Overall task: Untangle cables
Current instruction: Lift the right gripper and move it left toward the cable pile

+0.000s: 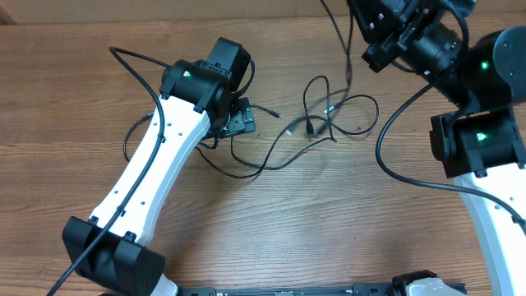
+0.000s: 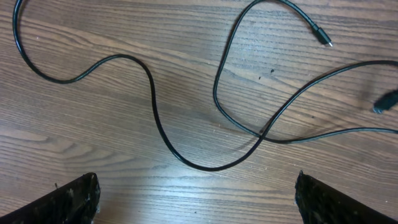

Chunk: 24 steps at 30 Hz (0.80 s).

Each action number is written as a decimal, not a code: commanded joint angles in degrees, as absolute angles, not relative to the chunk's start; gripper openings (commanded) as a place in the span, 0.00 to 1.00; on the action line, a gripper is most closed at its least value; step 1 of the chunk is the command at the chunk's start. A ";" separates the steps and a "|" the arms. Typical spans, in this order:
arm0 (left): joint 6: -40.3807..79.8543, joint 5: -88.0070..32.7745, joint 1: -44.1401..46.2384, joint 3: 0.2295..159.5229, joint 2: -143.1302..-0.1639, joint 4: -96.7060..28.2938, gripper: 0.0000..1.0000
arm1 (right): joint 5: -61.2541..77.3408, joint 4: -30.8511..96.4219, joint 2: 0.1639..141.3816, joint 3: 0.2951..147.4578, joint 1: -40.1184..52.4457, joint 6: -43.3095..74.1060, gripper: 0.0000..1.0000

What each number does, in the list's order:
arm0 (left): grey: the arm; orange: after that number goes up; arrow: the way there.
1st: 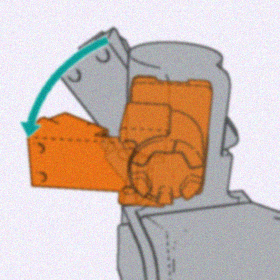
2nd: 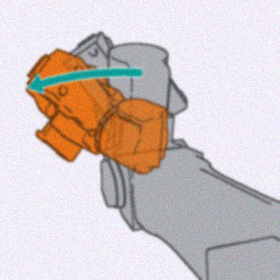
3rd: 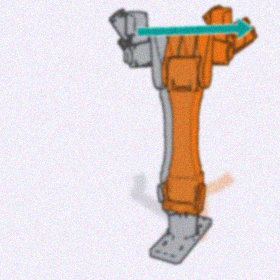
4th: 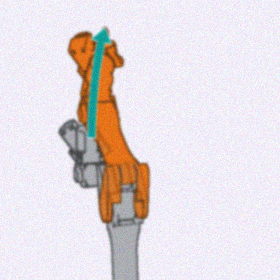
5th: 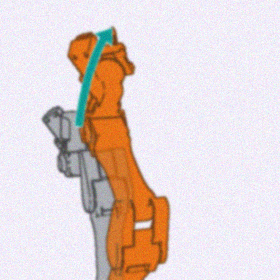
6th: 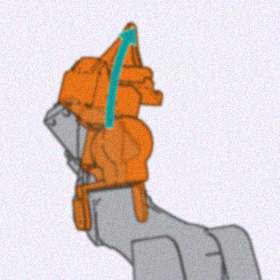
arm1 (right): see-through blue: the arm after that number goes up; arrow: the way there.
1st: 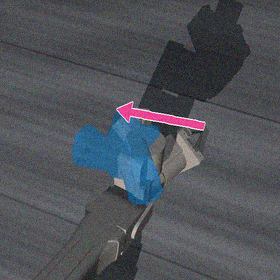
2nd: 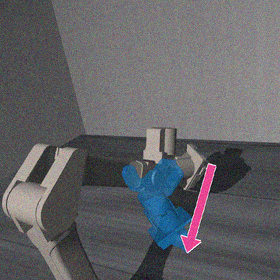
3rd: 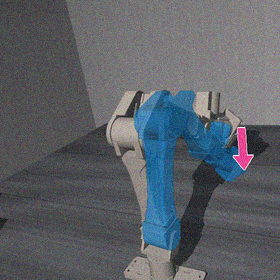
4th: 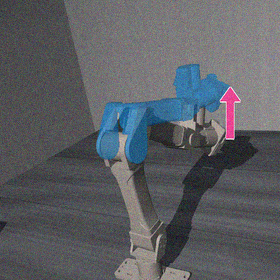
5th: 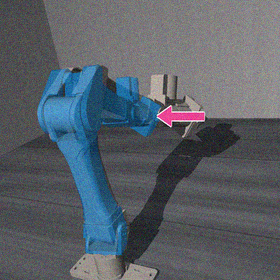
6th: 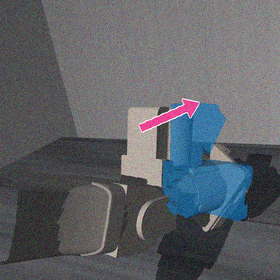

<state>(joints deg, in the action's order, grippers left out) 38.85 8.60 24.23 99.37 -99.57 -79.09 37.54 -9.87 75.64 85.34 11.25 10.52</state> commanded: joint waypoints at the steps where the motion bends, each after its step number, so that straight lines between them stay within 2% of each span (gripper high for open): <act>1: 38.13 8.29 24.01 99.46 -99.98 -79.00 1.00 | 38.30 -13.69 74.67 87.09 11.20 12.67 0.04; 6: 38.11 8.29 24.01 99.46 -99.98 -79.00 1.00 | 40.56 -11.51 74.70 87.11 11.20 11.51 0.04; 16: 38.11 8.29 24.01 99.46 -99.98 -79.00 1.00 | 29.28 11.49 74.76 87.11 11.18 -3.49 0.04; 17: 38.13 8.29 24.01 99.46 -99.98 -79.00 1.00 | 26.39 16.08 74.98 87.11 11.18 -3.77 0.10; 20: 38.13 8.29 24.01 99.46 -99.98 -79.02 1.00 | 23.79 26.09 76.36 87.09 11.18 -4.54 0.50; 23: 38.11 8.29 24.01 99.46 -99.98 -79.00 1.00 | 24.14 36.21 78.65 87.09 11.20 -4.58 0.82; 24: 38.11 8.29 24.01 99.46 -99.98 -79.00 1.00 | 25.50 40.45 79.75 87.09 11.20 -4.58 1.00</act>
